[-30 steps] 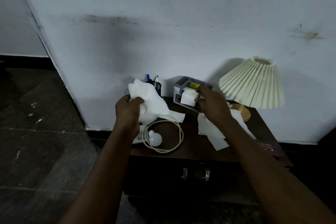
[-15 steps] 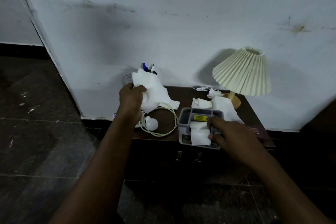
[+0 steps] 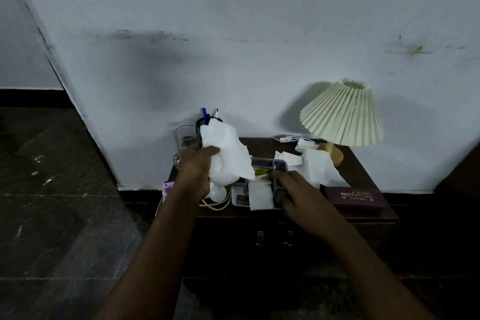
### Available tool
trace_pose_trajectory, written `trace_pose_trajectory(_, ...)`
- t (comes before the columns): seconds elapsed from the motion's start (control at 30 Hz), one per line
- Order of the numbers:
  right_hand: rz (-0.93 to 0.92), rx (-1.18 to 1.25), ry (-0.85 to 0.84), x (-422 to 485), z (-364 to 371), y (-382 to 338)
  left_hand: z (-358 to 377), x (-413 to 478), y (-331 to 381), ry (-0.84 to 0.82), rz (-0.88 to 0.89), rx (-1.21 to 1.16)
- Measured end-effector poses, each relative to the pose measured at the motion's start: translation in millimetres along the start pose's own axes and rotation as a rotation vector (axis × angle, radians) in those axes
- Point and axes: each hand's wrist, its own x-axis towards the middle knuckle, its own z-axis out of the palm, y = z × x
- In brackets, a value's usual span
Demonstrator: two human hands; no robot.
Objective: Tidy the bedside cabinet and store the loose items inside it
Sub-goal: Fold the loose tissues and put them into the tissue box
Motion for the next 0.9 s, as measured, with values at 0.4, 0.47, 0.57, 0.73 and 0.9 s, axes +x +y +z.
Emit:
trace_pose_trajectory(0.4,0.151,0.621,0.254,62,-13,-48,31,-17,-7,-0.219,-0.057,-0.126)
trace_pose_trajectory(0.47,0.129,0.56,0.298,64,-2,-42,33,-20,-6,-0.248,-0.107,-0.18)
trace_pose_trajectory(0.57,0.196,0.703,0.344,65,5,-34,32,-16,-3,-0.244,-0.155,-0.238)
trace_pose_trajectory(0.73,0.404,1.261,0.318,64,-5,-23,38,-11,0,-0.234,-0.125,-0.217)
trace_pose_trajectory(0.9,0.552,1.682,0.163,60,-12,-22,57,-17,-5,-0.188,0.03,0.004)
